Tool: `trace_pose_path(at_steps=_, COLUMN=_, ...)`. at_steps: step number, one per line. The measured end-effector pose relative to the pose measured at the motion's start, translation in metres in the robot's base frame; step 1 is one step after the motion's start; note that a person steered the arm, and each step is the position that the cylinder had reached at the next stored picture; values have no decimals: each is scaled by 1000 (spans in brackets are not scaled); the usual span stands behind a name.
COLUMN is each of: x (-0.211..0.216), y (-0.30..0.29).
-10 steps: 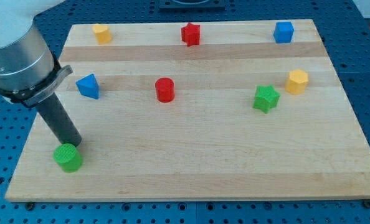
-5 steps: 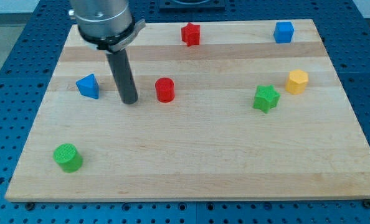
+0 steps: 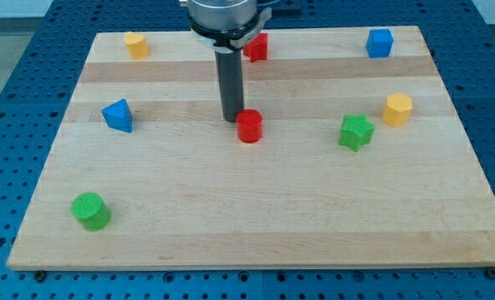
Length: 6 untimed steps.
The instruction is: Push the red circle towards the bottom center of the board
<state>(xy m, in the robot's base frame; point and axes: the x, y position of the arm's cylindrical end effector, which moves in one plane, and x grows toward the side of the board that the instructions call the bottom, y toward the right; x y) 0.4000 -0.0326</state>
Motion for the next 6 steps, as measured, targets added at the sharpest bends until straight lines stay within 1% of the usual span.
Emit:
trace_pose_path(at_steps=2, x=-3, y=8)
trace_pose_path(at_steps=4, x=-11, y=39)
trace_pose_path(at_steps=5, x=-9, y=42)
trace_pose_path(at_steps=6, x=2, y=42)
